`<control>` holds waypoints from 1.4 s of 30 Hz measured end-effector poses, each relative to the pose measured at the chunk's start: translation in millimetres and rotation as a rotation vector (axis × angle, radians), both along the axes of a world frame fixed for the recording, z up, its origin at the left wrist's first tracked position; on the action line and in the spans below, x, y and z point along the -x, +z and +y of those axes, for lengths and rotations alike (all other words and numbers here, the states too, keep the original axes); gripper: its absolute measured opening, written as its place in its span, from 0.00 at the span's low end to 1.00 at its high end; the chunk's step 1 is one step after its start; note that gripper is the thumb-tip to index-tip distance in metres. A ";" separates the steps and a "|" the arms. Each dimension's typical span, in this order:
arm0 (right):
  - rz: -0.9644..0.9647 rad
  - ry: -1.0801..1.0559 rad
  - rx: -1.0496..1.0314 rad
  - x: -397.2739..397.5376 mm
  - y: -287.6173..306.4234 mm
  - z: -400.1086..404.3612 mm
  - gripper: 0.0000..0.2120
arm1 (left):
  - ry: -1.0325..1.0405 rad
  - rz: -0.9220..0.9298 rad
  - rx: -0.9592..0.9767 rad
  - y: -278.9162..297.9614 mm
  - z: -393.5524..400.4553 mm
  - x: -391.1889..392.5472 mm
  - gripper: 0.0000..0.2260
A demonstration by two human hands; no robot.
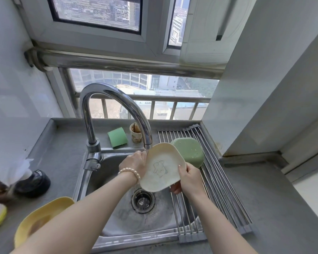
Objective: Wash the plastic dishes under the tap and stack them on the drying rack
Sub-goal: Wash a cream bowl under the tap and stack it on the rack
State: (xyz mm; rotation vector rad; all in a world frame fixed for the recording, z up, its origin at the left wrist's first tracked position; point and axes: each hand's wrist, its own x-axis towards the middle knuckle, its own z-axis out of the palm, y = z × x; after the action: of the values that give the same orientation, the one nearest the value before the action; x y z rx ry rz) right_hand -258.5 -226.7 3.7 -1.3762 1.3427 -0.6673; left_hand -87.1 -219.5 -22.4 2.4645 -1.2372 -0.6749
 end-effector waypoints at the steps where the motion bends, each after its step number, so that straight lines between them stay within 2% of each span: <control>1: -0.008 -0.005 0.007 -2.0 -1.9 0.0 0.12 | -0.033 -0.048 -0.049 1.9 1.4 -1.1 0.22; 4: -0.010 0.010 0.057 -8.8 -7.2 -4.3 0.12 | -0.135 -0.102 -0.226 11.3 8.7 -1.4 0.18; 7: -0.017 0.025 0.043 -14.6 -3.6 -6.6 0.12 | -0.118 -0.069 -0.291 1.6 12.0 -5.3 0.19; 10: -0.050 0.002 0.002 -17.2 1.1 -7.5 0.13 | 0.014 0.137 -0.235 -12.0 14.4 -15.3 0.25; 12: -0.062 -0.029 -0.011 -15.4 0.8 -9.4 0.14 | 0.011 0.258 -0.163 -15.9 15.0 -19.7 0.23; 14: -0.052 -0.045 -0.044 -12.6 -1.8 -10.6 0.15 | 0.024 0.458 -0.042 -19.1 17.5 -22.0 0.18; 16: -0.031 -0.043 -0.100 -11.2 -5.6 -9.3 0.17 | 0.077 0.785 0.039 -22.3 22.6 -24.9 0.07; 17: -0.034 -0.048 -0.131 -11.2 -8.9 -8.7 0.16 | 0.114 0.948 0.066 -19.9 27.1 -25.6 0.05; 18: -0.041 -0.051 -0.155 -11.1 -11.8 -7.5 0.16 | 0.154 1.074 0.088 -19.4 29.8 -27.2 0.07; 20: -0.079 -0.041 -0.181 -13.4 -15.6 -3.8 0.16 | 0.230 1.163 0.151 -17.4 30.5 -29.6 0.08; 23: -0.134 -0.014 -0.180 -19.9 -13.2 1.6 0.15 | 0.369 1.155 0.267 -16.9 28.4 -30.5 0.09; 26: -0.084 -0.008 -0.050 -24.9 -9.0 -1.3 0.15 | 0.452 1.126 0.305 -18.9 27.5 -25.4 0.13; 29: -0.008 0.018 0.127 -24.1 -0.5 -6.0 0.15 | 0.473 1.180 0.299 -19.3 28.4 -13.5 0.15; 34: 0.107 0.087 0.370 -19.4 4.7 -3.9 0.14 | 0.451 1.096 0.279 -23.6 23.0 -1.8 0.21; 37: 0.029 0.049 0.322 -16.8 -9.5 -3.8 0.16 | 0.340 0.832 0.352 -21.6 19.6 -6.1 0.20; 39: -0.036 -0.005 0.218 -15.0 -21.2 -3.4 0.15 | 0.213 0.631 0.403 -19.8 17.6 -11.5 0.14; 42: -0.070 -0.059 0.087 -15.4 -36.7 -1.5 0.20 | 0.053 0.447 0.256 -21.6 13.2 -24.3 0.06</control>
State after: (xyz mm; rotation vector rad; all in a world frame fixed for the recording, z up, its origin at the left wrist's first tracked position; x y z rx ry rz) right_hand -243.1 -228.2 -33.1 -1.3744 1.3158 -0.8144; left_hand -62.8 -206.3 -44.0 1.9883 -1.0078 -0.9256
